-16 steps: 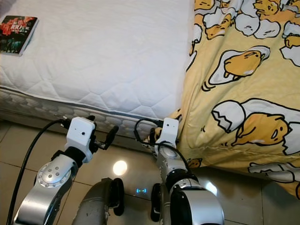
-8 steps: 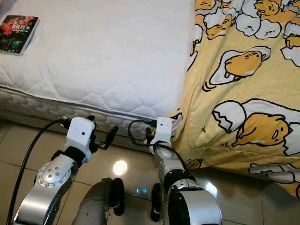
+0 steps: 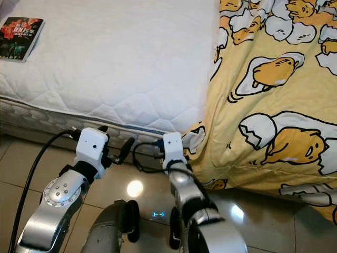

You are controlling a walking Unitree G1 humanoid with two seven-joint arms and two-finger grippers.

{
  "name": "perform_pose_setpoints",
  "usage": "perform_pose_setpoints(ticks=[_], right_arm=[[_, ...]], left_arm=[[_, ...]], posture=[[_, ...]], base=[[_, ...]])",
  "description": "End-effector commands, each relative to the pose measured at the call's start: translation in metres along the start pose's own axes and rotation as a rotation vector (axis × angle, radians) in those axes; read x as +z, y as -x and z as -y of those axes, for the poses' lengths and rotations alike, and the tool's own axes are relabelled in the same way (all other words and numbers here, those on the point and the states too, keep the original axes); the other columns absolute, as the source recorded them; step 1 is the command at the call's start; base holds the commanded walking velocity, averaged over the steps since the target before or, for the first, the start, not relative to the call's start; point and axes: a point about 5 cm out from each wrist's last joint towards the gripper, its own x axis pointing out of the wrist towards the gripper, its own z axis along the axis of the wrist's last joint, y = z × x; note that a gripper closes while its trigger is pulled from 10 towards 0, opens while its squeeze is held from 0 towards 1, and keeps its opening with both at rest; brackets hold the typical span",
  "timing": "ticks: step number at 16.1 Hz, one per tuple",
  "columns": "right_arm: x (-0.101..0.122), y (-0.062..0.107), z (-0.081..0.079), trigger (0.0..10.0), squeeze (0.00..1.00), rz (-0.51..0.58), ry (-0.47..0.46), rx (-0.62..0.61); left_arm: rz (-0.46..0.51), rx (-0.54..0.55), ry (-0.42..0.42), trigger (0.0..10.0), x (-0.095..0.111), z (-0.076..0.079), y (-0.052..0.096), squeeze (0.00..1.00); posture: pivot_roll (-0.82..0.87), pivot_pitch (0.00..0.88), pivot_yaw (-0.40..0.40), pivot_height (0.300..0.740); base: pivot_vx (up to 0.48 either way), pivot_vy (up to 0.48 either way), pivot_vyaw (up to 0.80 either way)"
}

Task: Clean up the room

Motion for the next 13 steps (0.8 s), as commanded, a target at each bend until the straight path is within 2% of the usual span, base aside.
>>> perform_pose_setpoints(ticks=[1, 2, 3, 4, 5, 8, 9, 10, 11, 13], right_arm=[[-0.010, 0.007, -0.025, 0.0, 0.00, -0.014, 0.009, 0.039], [-0.009, 0.008, -0.023, 0.0, 0.00, 0.010, 0.049, 0.000], [0.001, 0.008, -0.017, 4.7, 0.00, 0.096, 0.103, -0.067], [0.021, 0.006, -0.011, 10.0, 1.00, 0.233, 0.124, -0.103], [0.035, 0.005, -0.004, 10.0, 1.00, 0.313, 0.131, -0.134], [0.060, 0.003, 0.025, 10.0, 1.00, 0.407, 0.109, -0.240], [0.062, 0.003, 0.028, 10.0, 1.00, 0.410, 0.108, -0.255], [0.064, 0.001, 0.039, 10.0, 1.00, 0.399, 0.093, -0.292], [0.066, -0.003, 0.056, 10.0, 1.00, 0.360, 0.071, -0.349], [0.071, -0.007, 0.071, 10.0, 1.00, 0.322, 0.035, -0.388]], left_arm=[[-0.019, -0.017, 0.002, 10.0, -0.005, 0.003, 0.001, 0.00], [-0.018, -0.019, 0.002, 10.0, -0.005, 0.003, 0.001, 0.00], [-0.015, -0.020, 0.001, 10.0, -0.004, 0.003, -0.001, 0.00], [-0.007, -0.022, 0.000, 10.0, -0.004, 0.002, -0.003, 0.00], [0.001, -0.022, -0.002, 10.0, -0.003, 0.002, -0.006, 0.00], [0.024, -0.029, -0.017, 10.0, -0.001, 0.003, -0.014, 0.00], [0.027, -0.030, -0.017, 10.0, 0.000, 0.003, -0.016, 0.00], [0.036, -0.034, -0.020, 10.0, 0.001, 0.005, -0.020, 0.00], [0.047, -0.048, -0.024, 10.0, 0.002, 0.008, -0.025, 0.00], [0.058, -0.082, -0.038, 10.0, 0.003, 0.013, -0.028, 0.00]], posture=[[0.18, 0.273, 0.005, 0.699], [0.17, 0.270, 0.006, 0.699], [0.17, 0.262, 0.007, 0.699], [0.18, 0.247, 0.005, 0.699], [0.18, 0.232, 0.002, 0.699], [0.17, 0.185, -0.007, 0.699], [0.17, 0.179, -0.008, 0.699], [0.16, 0.167, -0.009, 0.699], [0.15, 0.157, -0.009, 0.699], [0.16, 0.139, -0.014, 0.699]], base=[[0.000, 0.000, 0.00], [0.000, 0.000, 0.00], [0.000, 0.000, 0.00], [0.000, 0.000, 0.00], [0.000, 0.000, 0.00], [0.000, 0.000, 0.00], [0.000, 0.000, 0.00], [0.000, 0.000, 0.00], [0.000, 0.000, 0.00], [0.000, 0.000, 0.00]])
